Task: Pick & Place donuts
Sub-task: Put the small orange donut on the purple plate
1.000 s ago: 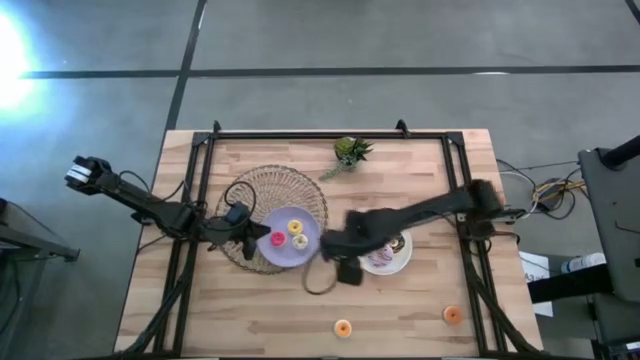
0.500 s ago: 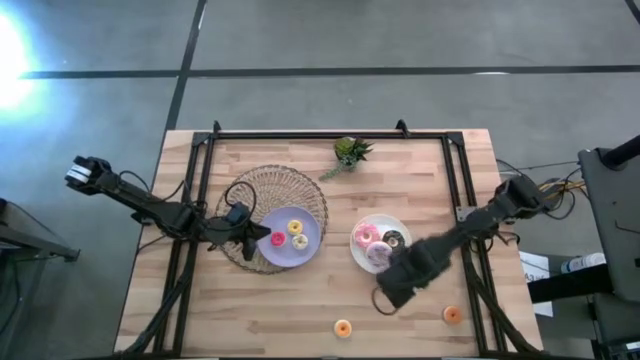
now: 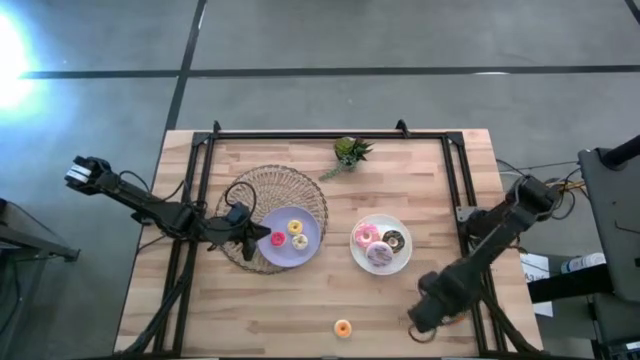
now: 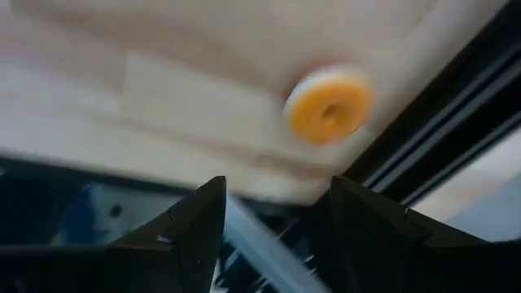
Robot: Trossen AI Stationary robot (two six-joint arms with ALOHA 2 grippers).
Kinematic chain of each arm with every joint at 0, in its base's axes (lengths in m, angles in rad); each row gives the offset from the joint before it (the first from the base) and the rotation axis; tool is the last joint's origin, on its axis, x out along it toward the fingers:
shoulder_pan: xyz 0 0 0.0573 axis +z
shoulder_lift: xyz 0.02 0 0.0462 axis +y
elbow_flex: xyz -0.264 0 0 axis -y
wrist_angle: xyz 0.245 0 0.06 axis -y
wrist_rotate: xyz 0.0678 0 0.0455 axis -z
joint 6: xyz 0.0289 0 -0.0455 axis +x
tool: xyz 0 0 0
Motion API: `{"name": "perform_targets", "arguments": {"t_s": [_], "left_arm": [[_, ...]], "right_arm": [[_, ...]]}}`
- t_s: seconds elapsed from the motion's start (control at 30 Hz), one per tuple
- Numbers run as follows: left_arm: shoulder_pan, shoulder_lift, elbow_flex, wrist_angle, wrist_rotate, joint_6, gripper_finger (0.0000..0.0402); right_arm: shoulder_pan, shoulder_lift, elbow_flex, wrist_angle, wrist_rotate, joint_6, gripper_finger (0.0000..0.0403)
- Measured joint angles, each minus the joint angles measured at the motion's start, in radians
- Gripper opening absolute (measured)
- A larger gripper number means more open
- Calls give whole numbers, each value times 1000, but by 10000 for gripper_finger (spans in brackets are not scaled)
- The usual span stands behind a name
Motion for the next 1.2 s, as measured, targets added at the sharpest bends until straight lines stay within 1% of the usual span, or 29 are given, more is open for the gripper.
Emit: {"name": "perform_targets", "arguments": {"t_s": [0.1,0.2,0.3,0.43,0.57,0.87,1.07,1.2], "left_arm": [[0,0,0,0,0,0,4],[0,0,0,0,0,-1,4],[0,0,0,0,0,-2,4],[0,0,0,0,0,-2,4],[0,0,-2,-1,0,-7,4],[1,0,-2,-3,0,-26,4],[1,0,-2,-8,-3,-38,4],[1,0,-2,-8,-4,-38,4]], "right_arm": [[64,-30,-69,172,0,148,215],[108,-32,-102,204,9,242,214],[120,-32,-102,186,37,248,215],[115,-21,-81,104,66,212,215],[112,-15,-94,106,89,195,213],[103,-15,-178,212,92,200,187],[109,-15,-233,318,84,245,168],[108,-15,-244,329,79,254,152]]}}
